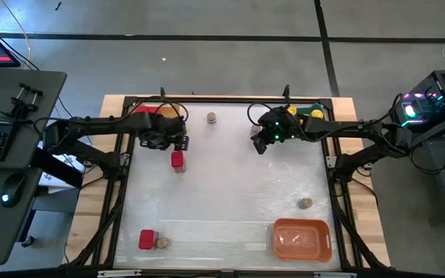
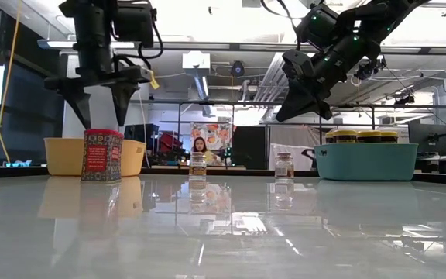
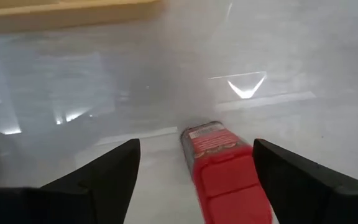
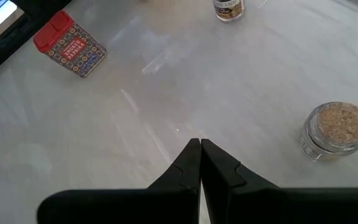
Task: Sort spices by type
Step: Put the top red seasoning can into the yellow bin
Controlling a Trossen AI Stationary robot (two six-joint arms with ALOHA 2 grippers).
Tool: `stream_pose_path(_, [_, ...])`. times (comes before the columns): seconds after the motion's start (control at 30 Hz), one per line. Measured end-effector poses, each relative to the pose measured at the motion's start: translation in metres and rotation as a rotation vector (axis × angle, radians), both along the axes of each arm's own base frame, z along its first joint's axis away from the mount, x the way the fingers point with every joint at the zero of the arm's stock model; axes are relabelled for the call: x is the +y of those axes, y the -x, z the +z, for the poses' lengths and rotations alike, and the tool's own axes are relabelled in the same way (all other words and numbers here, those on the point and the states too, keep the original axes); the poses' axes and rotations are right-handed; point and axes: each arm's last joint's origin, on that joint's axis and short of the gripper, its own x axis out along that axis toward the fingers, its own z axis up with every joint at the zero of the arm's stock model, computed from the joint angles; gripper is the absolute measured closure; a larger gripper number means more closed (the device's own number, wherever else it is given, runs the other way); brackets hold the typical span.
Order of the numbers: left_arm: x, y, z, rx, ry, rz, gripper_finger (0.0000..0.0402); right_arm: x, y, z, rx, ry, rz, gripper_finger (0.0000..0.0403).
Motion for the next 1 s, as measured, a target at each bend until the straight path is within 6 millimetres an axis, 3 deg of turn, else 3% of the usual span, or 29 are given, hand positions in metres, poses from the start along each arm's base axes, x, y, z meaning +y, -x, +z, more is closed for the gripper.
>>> stream_pose_path(0.2, [-0.001,-0.001,0.000,-0.037,0.093,0.039,0.0095,0.000,0.000,0.000,0.001,0.004,0.003,0.0403])
stream_pose_path(0.4, [0.000,-0.011,0.002,-0.149,0.063,0.143,0.0096,0.000,0.000,0.000,0.002,0.011,0.008,0.0403])
stream_pose_path(0.53, [-0.010,-0.021,0.014,-0.207,0.041,0.166,0.0096,0.000,0.000,0.000,0.002,0.010,0.007,0.0403])
stream_pose_path(0.77, [-0.033,-0.009,0.028,0.039,-0.050,0.309,0.0096,0.000,0.000,0.000,0.001,0.004,0.002,0.0403])
stream_pose_path(1.0, [-0.039,-0.028,0.017,-0.075,-0.016,0.264,0.0096,-0.001,0.000,0.001,-0.005,0.013,0.002,0.0403])
